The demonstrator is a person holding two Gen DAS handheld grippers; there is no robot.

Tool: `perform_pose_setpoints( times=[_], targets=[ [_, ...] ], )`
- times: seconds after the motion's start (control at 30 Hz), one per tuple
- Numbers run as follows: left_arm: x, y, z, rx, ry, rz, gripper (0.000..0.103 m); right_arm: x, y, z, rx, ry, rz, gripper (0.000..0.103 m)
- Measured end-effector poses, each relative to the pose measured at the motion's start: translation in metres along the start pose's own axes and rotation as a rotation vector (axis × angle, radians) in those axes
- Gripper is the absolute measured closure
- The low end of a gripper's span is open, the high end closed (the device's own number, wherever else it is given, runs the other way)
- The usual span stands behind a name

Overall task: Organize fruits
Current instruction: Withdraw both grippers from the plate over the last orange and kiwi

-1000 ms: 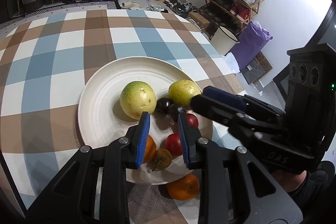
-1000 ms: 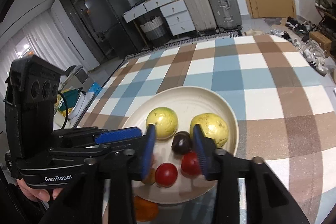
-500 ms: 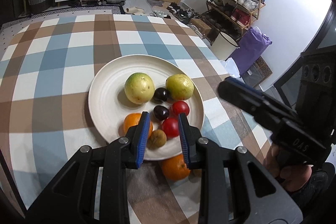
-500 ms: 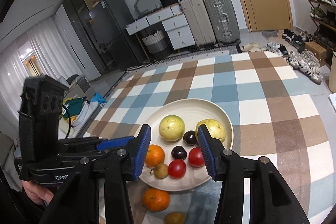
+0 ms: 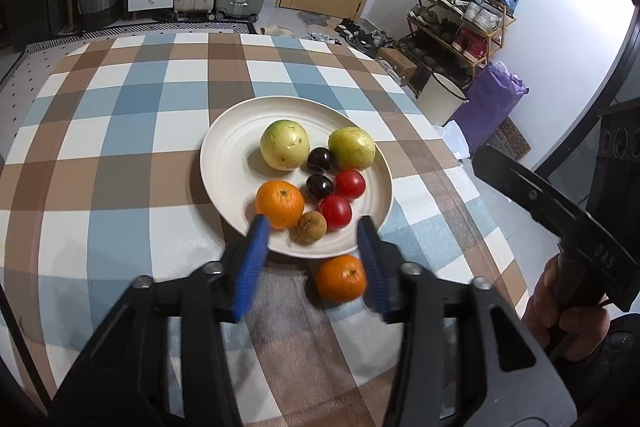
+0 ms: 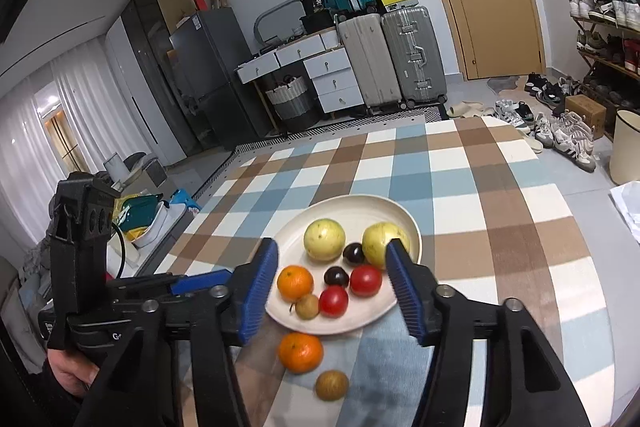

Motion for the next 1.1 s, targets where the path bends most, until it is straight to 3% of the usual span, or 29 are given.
perform_pose_setpoints(
  times=[0.27, 0.33, 0.5, 0.63, 1.1],
  targets=[
    [-0.009, -0.015, -0.022, -0.038, 0.019, -0.002, 0.030, 0.011, -0.015, -0.027, -0.045, 0.026, -0.030, 0.029],
    [-0.009, -0.017, -0.024, -0.036, 0.031, -0.008, 0.019, 0.013, -0.019, -0.031, -0.050, 0.032, -0.033, 0.024],
    [-0.014, -0.030, -0.021, 0.016, 0.052, -0.002, 0.018, 0.015, -0.032, -0.040, -0.069, 0.037, -0.034, 0.011],
    [-0.012, -0.038, -0.016, 0.036, 0.066, -0.013, 0.004, 0.010, -0.044, -0.040, -0.057, 0.021, -0.022, 0.006],
    [-0.007, -0.049, 0.018, 0.098, 0.038, -0.038, 0.002, -0.006, -0.072, -0.024, 0.028, -0.021, -0.013, 0.002]
  ],
)
Point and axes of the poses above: each gripper's, at about its wrist camera, not at the fingertips, and z roughly the way its jaws point, x to its left, y to its top, the point moved 4 cm from there along z, roughly the way its jaws point, and after that the axes turned 12 degrees about z, right-handed, at the moved point
